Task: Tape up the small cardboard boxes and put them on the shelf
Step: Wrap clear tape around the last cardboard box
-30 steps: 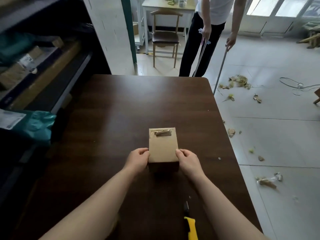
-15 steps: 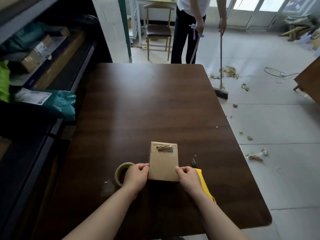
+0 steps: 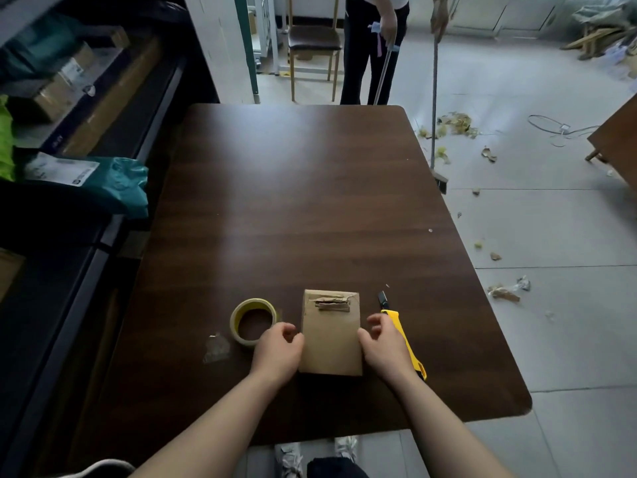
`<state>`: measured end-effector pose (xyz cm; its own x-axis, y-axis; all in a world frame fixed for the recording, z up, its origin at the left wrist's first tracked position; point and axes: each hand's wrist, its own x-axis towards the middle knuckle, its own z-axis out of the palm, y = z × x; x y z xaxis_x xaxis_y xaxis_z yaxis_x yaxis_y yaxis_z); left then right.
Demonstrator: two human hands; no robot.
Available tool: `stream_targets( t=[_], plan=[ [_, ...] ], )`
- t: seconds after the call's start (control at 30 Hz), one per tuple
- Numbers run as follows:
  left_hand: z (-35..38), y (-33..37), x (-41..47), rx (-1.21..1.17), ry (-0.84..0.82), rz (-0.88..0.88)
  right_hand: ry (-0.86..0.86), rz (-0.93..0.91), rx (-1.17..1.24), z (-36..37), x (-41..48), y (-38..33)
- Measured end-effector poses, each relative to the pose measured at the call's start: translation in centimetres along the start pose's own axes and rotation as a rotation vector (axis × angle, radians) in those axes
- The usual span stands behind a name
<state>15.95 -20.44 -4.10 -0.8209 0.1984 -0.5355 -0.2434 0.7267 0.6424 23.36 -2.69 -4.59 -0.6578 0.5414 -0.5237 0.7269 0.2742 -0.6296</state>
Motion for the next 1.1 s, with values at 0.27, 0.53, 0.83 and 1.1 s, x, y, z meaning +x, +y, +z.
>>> stream_targets(
  t=[0.27, 0.53, 0.83, 1.1],
  plan=[
    [1.6, 0.6, 0.9, 0.081, -0.054, 0.160, -0.045, -0.259, -0.147, 0.6, 2.6, -2.7],
    [1.5, 1.6, 3.3, 0.168, 0.029, 0.307, 0.004, -0.308, -0.125, 0.9, 4.1, -2.3],
    [2.3, 1.7, 5.1, 0.046, 0.131, 0.373, 0.025, -0.398, 0.042, 1.3, 5.5, -1.4],
    [2.7, 2.3, 5.3, -0.135, 0.184, 0.258, 0.020, -0.349, 0.151, 1.4, 6.3, -1.6]
  ],
)
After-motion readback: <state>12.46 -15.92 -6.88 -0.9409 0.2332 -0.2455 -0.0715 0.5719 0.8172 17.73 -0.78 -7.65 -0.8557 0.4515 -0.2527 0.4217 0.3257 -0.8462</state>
